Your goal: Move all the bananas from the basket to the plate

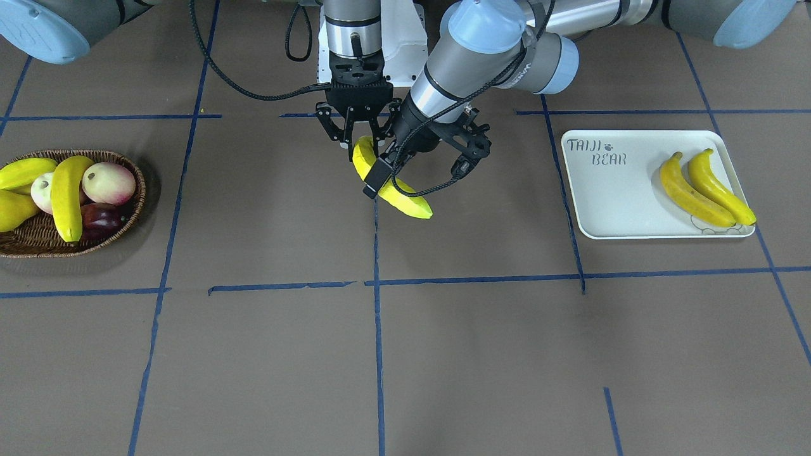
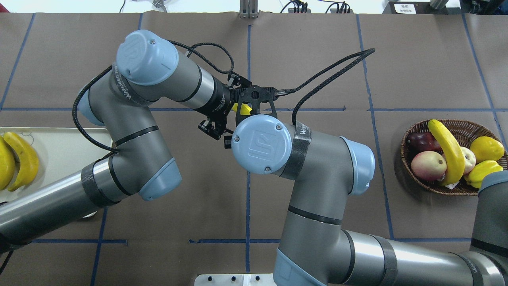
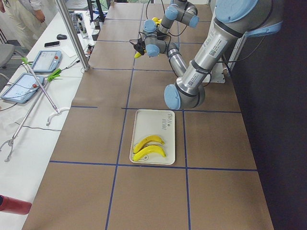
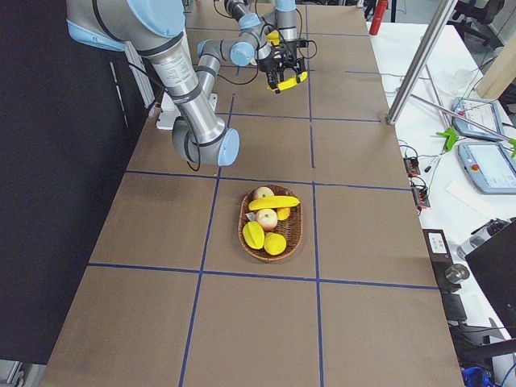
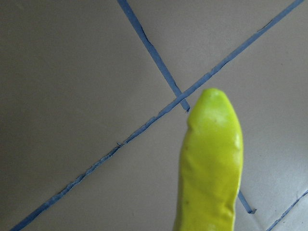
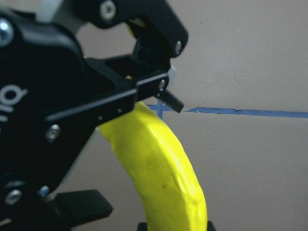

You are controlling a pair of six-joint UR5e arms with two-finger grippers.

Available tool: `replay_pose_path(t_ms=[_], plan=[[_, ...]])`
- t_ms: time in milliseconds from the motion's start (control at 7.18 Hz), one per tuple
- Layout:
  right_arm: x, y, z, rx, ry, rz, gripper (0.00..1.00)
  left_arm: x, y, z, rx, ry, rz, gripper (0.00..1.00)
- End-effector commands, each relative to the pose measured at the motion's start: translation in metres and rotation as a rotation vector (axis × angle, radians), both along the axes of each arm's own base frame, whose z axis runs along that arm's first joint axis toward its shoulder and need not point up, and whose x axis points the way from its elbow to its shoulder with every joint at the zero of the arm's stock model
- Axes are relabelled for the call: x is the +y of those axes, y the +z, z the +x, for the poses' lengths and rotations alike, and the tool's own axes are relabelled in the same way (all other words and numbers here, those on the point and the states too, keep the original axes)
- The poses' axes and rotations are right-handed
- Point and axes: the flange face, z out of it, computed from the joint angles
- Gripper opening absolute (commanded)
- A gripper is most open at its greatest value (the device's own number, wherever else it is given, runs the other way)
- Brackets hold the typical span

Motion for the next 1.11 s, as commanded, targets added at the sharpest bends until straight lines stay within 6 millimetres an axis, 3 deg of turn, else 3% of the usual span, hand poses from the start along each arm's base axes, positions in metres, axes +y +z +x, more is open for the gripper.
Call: replay_pose_path(t_ms=[0, 139, 278, 418, 975], plan=[[0.001, 0.0, 0.002, 0.003, 0.0, 0.0, 0.05, -0.001, -0.001, 0.0, 0.008, -0.012, -0.023, 0.0], [0.003, 0.0, 0.003, 0.003, -0.007, -0.006, 0.41, -0.003, -0.003, -0.004, 0.014, -0.019, -0.02, 0.0], [0.004, 0.006, 0.003, 0.013, -0.004, -0.005, 0.89, -0.004, -0.005, -0.009, 0.022, -0.023, -0.015, 0.0], [0.005, 0.001, 0.004, 0.001, -0.012, -0.006, 0.99, -0.005, -0.006, -0.011, 0.023, -0.026, -0.012, 0.0], [0.02, -0.006, 0.038, -0.04, -0.04, 0.007, 0.99, -0.009, 0.008, -0.011, 0.001, -0.028, -0.013, 0.0]])
